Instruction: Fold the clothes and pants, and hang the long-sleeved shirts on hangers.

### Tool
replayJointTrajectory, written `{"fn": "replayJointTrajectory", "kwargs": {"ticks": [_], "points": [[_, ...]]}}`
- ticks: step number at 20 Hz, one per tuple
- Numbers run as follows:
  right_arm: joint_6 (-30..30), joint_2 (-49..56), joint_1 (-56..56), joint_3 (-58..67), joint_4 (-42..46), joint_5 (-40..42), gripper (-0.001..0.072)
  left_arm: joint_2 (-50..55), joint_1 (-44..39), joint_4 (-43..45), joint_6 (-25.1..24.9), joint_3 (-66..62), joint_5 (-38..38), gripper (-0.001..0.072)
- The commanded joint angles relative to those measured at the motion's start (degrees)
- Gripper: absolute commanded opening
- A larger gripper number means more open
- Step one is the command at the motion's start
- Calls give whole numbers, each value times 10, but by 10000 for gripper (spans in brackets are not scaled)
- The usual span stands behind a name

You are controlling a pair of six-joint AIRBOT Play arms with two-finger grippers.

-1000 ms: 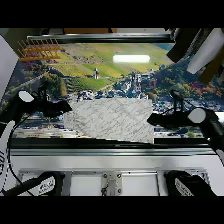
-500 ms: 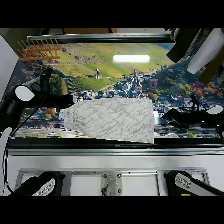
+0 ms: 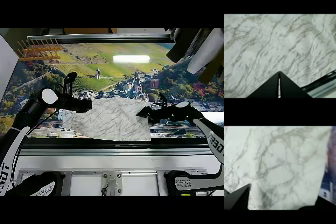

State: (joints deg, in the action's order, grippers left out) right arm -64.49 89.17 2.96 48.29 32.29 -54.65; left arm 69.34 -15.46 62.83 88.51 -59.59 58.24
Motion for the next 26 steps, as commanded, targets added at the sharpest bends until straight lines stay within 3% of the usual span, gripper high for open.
{"fn": "replayJointTrajectory", "kwargs": {"ticks": [1,2,3,6,11,15,19,21,26], "points": [[3,11,-68,20,-32,58,284,13,-10,0,11,0,8,23],[3,11,-74,24,-32,66,102,13,-10,0,11,0,8,22],[3,10,-74,28,-30,67,9,13,-10,0,11,0,8,22],[-12,-23,-29,68,17,67,9,13,-10,0,11,0,14,23],[-138,-133,187,164,186,67,9,13,-10,1,14,0,16,22],[-208,-210,398,162,270,62,9,13,-10,0,15,0,16,22],[-291,-264,529,107,362,41,8,13,-10,0,15,0,15,22],[-322,-299,560,49,387,0,9,13,-10,0,15,0,15,22],[-307,-345,535,-82,394,-172,9,13,-10,0,15,0,0,22]]}}
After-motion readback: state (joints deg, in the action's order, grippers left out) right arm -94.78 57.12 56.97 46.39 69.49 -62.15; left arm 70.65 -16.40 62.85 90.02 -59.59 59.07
